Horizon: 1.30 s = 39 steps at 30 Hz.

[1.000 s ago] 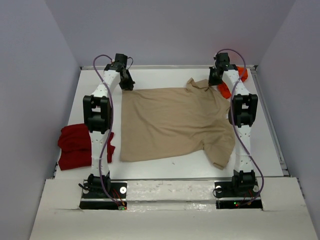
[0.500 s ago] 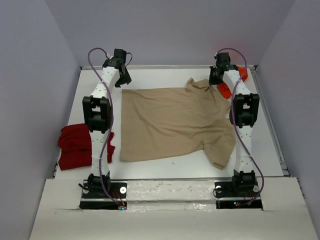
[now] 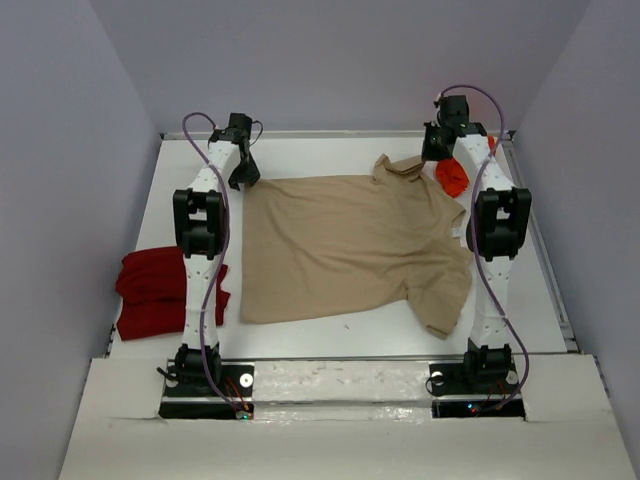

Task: Fold and stack the t-shirts
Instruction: Grap the side of the flattened tshirt furthest away from the robot with both arms

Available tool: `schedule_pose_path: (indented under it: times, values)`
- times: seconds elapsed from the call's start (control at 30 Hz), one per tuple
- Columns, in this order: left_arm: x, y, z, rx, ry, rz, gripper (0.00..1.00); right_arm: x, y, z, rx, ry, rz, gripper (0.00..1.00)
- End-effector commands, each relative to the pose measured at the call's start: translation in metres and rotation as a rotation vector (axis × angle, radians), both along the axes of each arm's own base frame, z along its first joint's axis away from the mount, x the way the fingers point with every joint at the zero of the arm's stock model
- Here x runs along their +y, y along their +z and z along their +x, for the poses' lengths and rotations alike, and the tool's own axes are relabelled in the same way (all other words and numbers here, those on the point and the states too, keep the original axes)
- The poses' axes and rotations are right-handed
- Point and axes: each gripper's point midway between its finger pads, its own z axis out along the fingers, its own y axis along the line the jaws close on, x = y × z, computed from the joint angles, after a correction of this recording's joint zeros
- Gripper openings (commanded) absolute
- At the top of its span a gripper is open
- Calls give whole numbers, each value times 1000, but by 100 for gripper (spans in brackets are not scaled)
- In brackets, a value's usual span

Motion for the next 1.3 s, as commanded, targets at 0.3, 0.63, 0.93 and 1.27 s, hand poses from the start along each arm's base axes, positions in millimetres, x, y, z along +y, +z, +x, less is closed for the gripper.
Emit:
schedule_pose_path:
  times: [0.3, 0.63, 0.93, 1.27]
  values:
    - [-1, 30, 27, -104, -41, -58, 52, 21, 96, -6, -183, 65, 17, 0]
    - [-16, 12, 30, -81, -81, -112, 52, 20, 95, -7, -176, 67, 8, 0]
    - [-16, 12, 30, -82, -79, -98, 42, 18, 100, -5, -186, 65, 2, 0]
    - [-15, 32, 22, -101, -69, -54, 0, 16, 79, -7, -143, 41, 0, 0]
